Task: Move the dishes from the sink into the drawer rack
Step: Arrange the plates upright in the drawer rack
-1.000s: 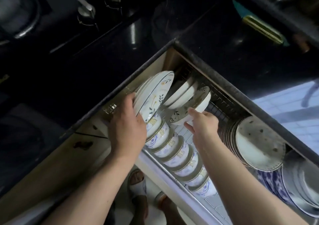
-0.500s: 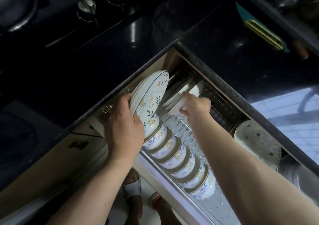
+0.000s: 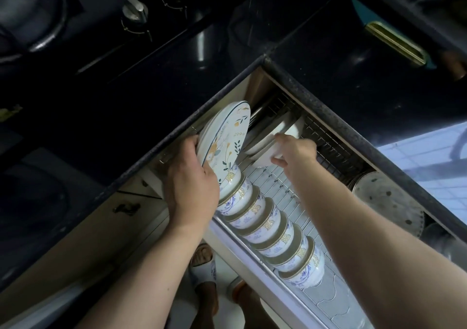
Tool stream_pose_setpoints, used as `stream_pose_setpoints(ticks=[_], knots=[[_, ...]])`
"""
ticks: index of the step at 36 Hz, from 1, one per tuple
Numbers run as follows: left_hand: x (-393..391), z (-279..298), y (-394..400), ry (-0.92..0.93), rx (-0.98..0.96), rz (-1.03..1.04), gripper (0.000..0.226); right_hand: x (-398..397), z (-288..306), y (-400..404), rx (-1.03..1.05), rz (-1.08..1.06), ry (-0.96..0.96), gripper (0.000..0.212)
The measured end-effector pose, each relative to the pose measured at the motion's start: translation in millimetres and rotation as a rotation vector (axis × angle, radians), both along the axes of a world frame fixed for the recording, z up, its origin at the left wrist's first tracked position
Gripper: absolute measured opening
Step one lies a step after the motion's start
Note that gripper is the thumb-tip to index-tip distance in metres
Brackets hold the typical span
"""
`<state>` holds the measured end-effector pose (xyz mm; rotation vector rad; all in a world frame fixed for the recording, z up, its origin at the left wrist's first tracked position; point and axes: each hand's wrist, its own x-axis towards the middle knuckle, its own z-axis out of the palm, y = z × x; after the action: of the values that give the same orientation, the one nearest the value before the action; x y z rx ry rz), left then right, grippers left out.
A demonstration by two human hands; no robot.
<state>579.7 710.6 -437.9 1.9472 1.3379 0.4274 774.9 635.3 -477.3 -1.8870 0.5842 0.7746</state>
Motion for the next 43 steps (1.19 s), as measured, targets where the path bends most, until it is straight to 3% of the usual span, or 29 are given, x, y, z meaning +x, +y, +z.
stream_pose_setpoints(ticks=[2, 7, 19, 22, 29, 36, 39, 43], knots=[[-0.5, 0.1, 0.2, 0.011, 0.007, -0.001, 0.037, 3.7, -2.9, -6.3, 0.030, 0.008, -0.002, 0.044], [-2.0, -0.2, -0.2, 0.002, 0.017, 0.001, 0.036, 2.5, -7.4, -14.8, 0.007, 0.003, -0.007, 0.057], [-3.0, 3.7, -0.8, -0.051, -0.018, 0.012, 0.029, -6.6, -10.3, -0.1, -0.007, 0.091, -0.039, 0.054], [-1.8, 9.7, 0.1, -0.112, -0.091, 0.010, 0.026, -3.6, -11.1, -15.3, 0.122, 0.094, 0.067, 0.062], [-3.1, 15.0, 5.6, -0.251, -0.211, 0.010, 0.029, -29.2, 5.6, -83.2, 0.270, -0.068, 0.095, 0.049], [-7.2, 23.3, 10.4, -0.381, -0.425, -0.006, 0.029, -73.8, 28.1, -85.8, 0.626, 0.164, 0.287, 0.067], [-7.2, 20.4, 12.3, -0.319, -0.478, -0.059, 0.025, -79.9, 28.2, -93.6, 0.696, 0.100, 0.336, 0.066], [-4.9, 17.5, 8.4, -0.156, -0.424, -0.246, 0.018, -82.6, 22.7, -124.1, 0.620, 0.010, 0.283, 0.059]])
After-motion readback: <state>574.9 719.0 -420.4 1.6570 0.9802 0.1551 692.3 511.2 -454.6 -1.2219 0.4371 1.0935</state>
